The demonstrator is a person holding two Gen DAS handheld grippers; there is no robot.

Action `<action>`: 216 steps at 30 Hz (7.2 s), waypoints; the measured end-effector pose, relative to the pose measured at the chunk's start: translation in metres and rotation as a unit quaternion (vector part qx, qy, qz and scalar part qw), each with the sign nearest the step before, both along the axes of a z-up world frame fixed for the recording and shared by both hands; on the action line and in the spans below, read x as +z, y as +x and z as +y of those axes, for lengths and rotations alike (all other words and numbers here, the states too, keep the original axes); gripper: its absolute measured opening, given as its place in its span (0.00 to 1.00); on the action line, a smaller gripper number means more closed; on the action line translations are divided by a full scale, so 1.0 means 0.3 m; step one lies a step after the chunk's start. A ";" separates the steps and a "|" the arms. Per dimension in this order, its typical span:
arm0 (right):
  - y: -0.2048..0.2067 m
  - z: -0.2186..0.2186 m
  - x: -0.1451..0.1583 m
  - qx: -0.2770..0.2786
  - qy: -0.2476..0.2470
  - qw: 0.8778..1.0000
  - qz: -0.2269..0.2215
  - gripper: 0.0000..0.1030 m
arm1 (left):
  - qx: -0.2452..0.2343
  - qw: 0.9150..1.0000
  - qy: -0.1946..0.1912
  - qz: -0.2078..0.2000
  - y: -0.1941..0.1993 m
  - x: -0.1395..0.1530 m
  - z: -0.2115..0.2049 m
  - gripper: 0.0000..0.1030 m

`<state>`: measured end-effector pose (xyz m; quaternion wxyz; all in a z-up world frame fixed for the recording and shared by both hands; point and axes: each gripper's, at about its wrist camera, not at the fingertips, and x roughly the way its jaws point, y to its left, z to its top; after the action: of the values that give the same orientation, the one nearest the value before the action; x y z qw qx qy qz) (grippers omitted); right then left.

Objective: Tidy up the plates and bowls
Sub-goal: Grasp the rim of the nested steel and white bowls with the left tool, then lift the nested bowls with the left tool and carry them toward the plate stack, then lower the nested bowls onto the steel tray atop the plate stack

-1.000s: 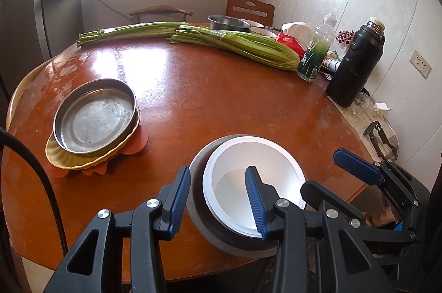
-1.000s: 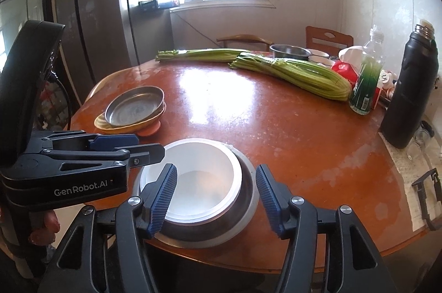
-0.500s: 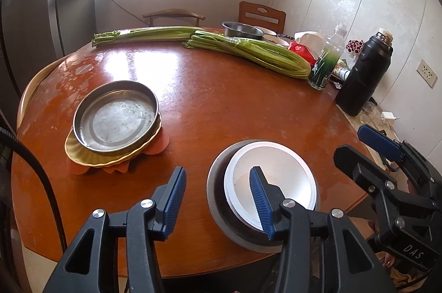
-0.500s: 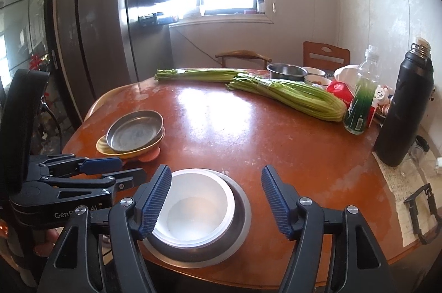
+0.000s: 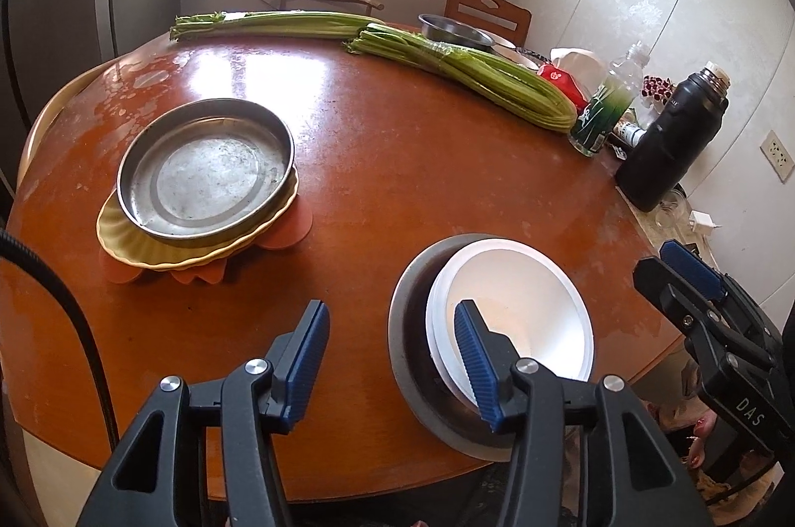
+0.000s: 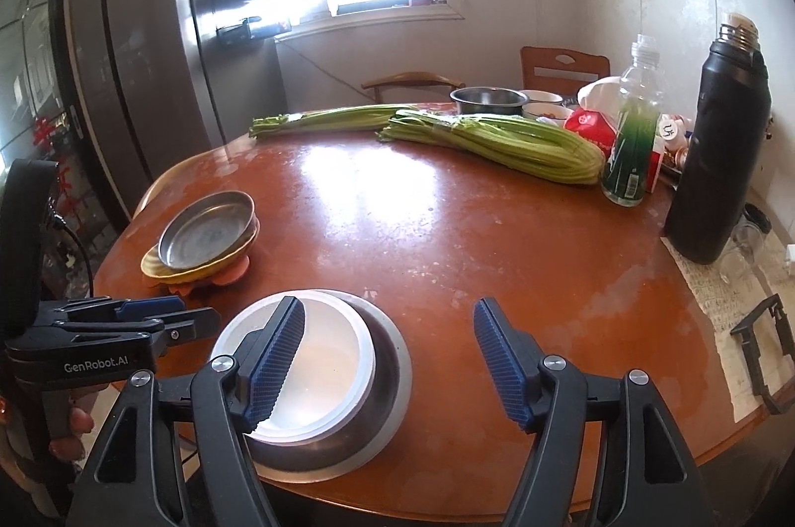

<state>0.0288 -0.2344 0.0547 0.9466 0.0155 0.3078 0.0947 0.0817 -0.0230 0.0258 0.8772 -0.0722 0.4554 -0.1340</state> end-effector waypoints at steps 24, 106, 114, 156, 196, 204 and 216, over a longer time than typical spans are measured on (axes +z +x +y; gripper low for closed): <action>0.034 0.061 -0.153 0.025 0.020 0.996 0.084 0.70 | -0.031 0.998 -0.012 0.045 0.026 -0.101 -0.059 0.51; 0.171 0.498 -0.132 0.143 0.028 0.983 0.108 0.68 | 0.041 0.998 -0.041 0.008 0.033 -0.060 0.290 0.49; 0.190 0.584 -0.091 0.155 0.019 0.983 0.093 0.68 | 0.051 0.998 -0.048 -0.008 0.034 -0.017 0.380 0.49; 0.473 0.744 -0.052 0.174 0.022 0.982 0.066 0.68 | 0.071 0.996 -0.030 -0.037 0.313 0.030 0.516 0.50; 0.469 0.781 -0.083 0.154 -0.017 0.986 0.055 0.68 | 0.069 0.996 -0.024 -0.043 0.309 -0.011 0.523 0.50; 0.467 0.782 -0.075 0.151 -0.022 0.987 0.052 0.68 | 0.074 0.996 -0.022 -0.045 0.303 -0.004 0.536 0.50; 0.461 0.767 -0.054 0.148 -0.026 0.988 0.034 0.69 | 0.087 0.995 -0.019 -0.049 0.290 0.006 0.569 0.50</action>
<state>0.1672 -0.0043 0.0385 0.9112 -0.0517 0.3413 0.2249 0.1687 0.1475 0.0275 0.9050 -0.1221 0.4016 -0.0690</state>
